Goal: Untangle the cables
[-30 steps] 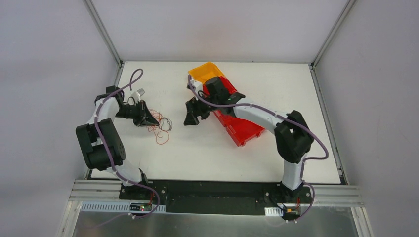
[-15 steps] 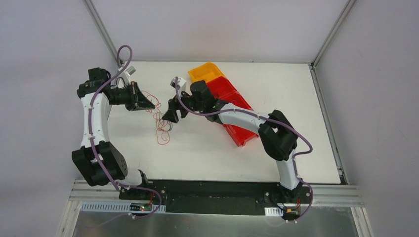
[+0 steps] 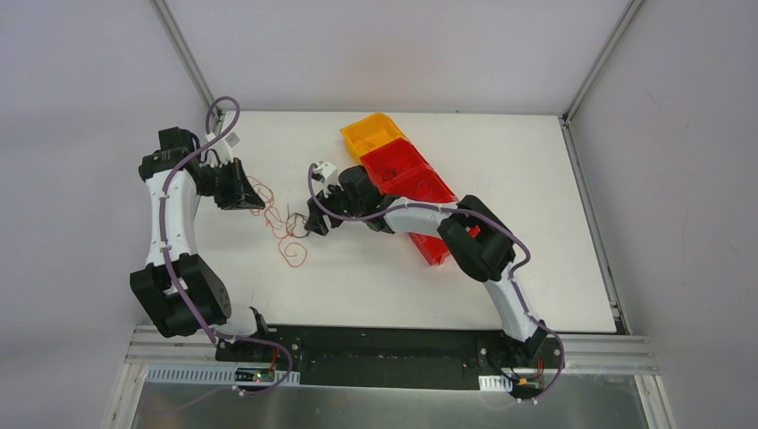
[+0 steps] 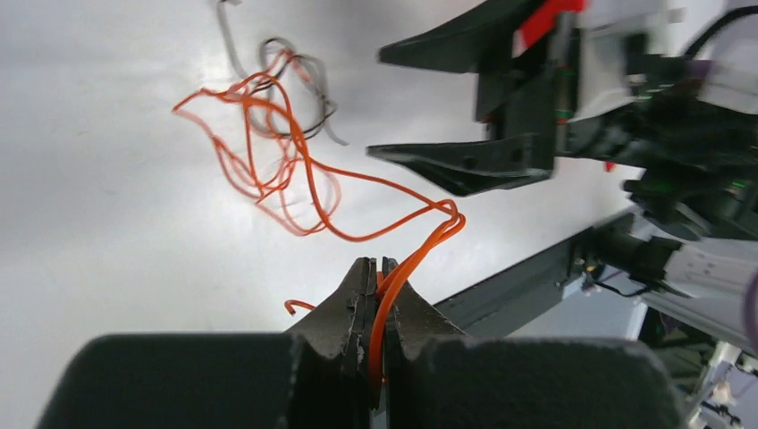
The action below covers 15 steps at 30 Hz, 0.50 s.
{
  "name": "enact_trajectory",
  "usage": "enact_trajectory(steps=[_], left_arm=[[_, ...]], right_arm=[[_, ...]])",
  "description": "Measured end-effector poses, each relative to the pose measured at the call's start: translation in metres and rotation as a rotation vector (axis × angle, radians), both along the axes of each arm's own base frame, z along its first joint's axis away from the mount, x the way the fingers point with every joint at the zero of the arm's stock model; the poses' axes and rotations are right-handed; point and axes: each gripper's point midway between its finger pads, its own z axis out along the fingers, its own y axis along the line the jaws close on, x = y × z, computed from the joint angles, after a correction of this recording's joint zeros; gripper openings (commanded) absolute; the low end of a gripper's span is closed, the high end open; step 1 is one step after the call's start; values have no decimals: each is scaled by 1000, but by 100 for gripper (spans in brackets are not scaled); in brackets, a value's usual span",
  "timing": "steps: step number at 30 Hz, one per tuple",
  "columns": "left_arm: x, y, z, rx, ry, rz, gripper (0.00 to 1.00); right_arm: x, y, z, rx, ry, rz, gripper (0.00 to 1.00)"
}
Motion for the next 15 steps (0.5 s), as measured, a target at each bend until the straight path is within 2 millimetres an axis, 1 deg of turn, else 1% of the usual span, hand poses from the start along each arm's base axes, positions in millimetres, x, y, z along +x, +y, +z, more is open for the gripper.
enact_trajectory(steps=[3, 7, 12, 14, 15], left_arm=[[-3, 16, -19, 73, 47, 45, 0], [-5, 28, -35, 134, 89, 71, 0], [0, 41, -52, 158, 138, 100, 0], [2, 45, -56, 156, 145, 110, 0], [3, 46, -57, 156, 146, 114, 0]], right_arm=[[7, 6, 1, 0, -15, -19, 75], [19, 20, -4, -37, -43, -60, 75], [31, 43, -18, -167, -95, -126, 75], [32, 43, -23, -215, -102, -152, 74], [28, 40, -27, -249, -101, -157, 72]])
